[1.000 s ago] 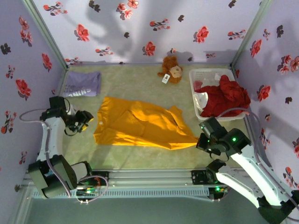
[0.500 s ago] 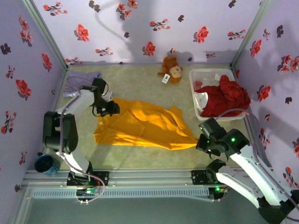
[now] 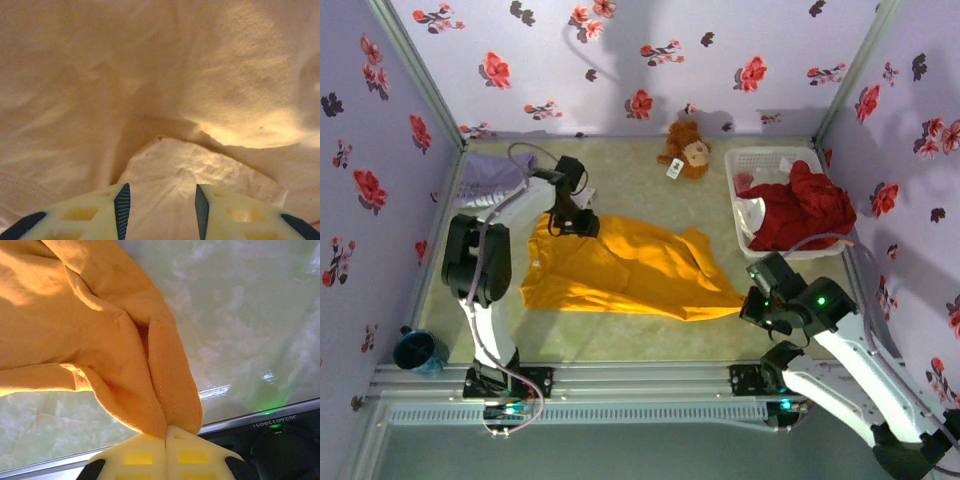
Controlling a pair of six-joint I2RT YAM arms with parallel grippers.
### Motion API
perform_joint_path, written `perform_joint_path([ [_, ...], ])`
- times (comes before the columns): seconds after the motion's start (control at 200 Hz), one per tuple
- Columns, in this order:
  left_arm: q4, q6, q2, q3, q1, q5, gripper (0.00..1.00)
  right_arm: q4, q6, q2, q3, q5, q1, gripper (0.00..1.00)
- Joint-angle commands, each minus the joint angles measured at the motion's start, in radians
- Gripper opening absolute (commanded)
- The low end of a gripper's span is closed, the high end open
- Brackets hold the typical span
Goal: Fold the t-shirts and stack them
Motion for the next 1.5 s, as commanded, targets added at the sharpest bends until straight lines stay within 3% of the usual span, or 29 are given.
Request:
perform_joint_path([
  [0.0, -0.025, -0.006, 0.053, 0.056, -0.019, -0.073, 0.41, -0.027, 0.025, -0.012, 0.008, 0.003, 0.003, 0.0],
  [0.34, -0.042, -0.031, 0.134, 0.128, -0.03, -0.079, 0.37, -0.014, 0.035, -0.018, -0.003, -0.009, 0.004, 0.0],
  [0.685, -0.027, -0.06, 0.127, 0.07, -0.04, -0.061, 0.35, 0.001, 0.039, -0.021, -0.016, -0.016, 0.004, 0.0],
  [1.0, -0.015, -0.077, 0.12, 0.048, -0.048, -0.061, 0.21, -0.001, 0.036, -0.024, -0.012, -0.015, 0.004, 0.0],
  [1.185, -0.014, -0.095, 0.096, 0.036, -0.05, -0.072, 0.0, -0.003, 0.031, -0.024, -0.002, -0.011, 0.003, 0.0],
  [1.495, 0.029, -0.14, -0.101, 0.039, -0.04, -0.132, 0.0, 0.037, -0.01, -0.002, 0.056, 0.009, 0.002, 0.0],
])
